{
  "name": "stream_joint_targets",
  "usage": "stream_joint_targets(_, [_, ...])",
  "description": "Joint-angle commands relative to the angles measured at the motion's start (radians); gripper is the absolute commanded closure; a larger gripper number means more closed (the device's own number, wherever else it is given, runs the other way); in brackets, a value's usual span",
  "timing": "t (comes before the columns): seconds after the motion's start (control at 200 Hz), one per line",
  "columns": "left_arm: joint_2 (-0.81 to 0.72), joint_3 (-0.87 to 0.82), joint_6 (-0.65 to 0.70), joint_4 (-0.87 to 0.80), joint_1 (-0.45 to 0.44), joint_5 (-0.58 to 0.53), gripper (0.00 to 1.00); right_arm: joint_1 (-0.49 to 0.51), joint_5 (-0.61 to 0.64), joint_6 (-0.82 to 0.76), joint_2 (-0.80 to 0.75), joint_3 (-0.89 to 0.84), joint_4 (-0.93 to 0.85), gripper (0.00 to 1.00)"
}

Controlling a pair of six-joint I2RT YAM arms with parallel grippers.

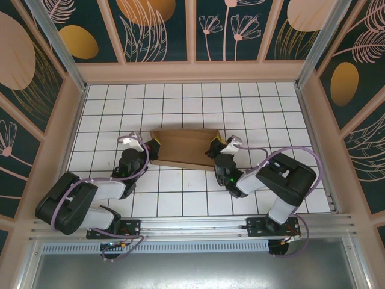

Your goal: Fold the paper box

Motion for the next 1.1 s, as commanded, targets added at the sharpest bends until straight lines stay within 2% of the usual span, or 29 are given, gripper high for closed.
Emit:
stream_joint_targets(0.0, [0.023,-0.050,0.008,-0.240,-0.044,0.081,0.94,0.046,-0.110,-0.008,0.057,-0.057,-0.084,0.93])
stream_joint_targets(0.285, [-0.059,-0.074,0.069,-0.328,-0.044,-0.015,0.95,0.059,-0.194,-0.150,0.078,-0.141,0.170,0.84])
stream_joint_targets(0.395, [-0.066,-0.084,0.108,-0.346,-0.043,-0.065,0.96,0.059,-0.210,-0.184,0.076,-0.154,0.203,0.82])
stream_joint_targets(0.636, [-0.049,-0.079,0.130,-0.353,-0.043,-0.080,0.98,0.056,-0.275,-0.309,-0.014,-0.206,0.286,0.62])
stream_joint_targets(0.966, [-0.077,-0.036,0.190,-0.398,-0.044,-0.089,1.00,0.050,-0.271,-0.329,-0.359,-0.291,0.025,0.53])
stream_joint_targets(1.096, [-0.060,-0.018,0.193,-0.399,-0.044,-0.083,1.00,0.050,-0.218,-0.286,-0.511,-0.278,-0.222,0.54])
